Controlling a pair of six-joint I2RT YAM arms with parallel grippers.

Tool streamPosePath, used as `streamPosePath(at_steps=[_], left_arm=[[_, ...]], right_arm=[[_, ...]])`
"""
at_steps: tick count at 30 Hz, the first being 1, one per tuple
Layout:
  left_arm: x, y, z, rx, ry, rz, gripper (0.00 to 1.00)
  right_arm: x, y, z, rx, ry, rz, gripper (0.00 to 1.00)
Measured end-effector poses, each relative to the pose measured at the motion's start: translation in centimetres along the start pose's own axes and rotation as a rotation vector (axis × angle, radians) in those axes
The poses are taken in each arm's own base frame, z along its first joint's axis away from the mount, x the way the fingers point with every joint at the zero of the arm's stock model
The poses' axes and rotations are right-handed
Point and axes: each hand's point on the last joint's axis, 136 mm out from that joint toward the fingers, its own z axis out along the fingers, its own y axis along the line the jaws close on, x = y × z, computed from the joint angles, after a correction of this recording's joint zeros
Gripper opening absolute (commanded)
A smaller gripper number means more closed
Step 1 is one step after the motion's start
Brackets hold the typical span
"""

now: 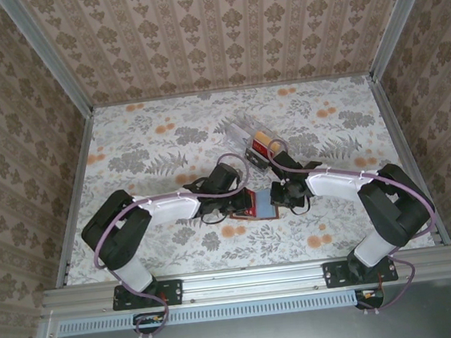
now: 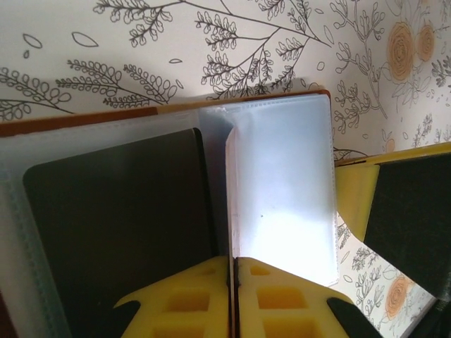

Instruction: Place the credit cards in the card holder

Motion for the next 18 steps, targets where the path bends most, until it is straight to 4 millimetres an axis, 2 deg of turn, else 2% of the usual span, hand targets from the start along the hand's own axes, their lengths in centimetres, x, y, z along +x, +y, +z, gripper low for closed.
streamPosePath(at_steps=[3, 10, 14, 18], left_arm=[[-0.2, -0.1, -0.7, 0.018, -0.010, -0.008, 0.09], [-1.8, -1.2, -3.4, 0.089, -0.088, -0.020, 0.09], [-2.8, -1.3, -4.7, 0.140, -0.137, -0.049, 0.09], [-3.7, -1.7, -5.8, 0.188, -0.174, -0.065, 0.09]], right_arm=[[0.0, 0.0, 0.0, 0.000, -0.001, 0.000, 0.27], [-0.1, 0.0, -1.0, -0.003, -0.015, -0.003, 0.46], [-0.6, 0.4, -2.9, -0.027, -0.062, -0.009, 0.51], [-1.5, 1.5, -5.9, -0.101, -0.142, -0.016, 0.52]])
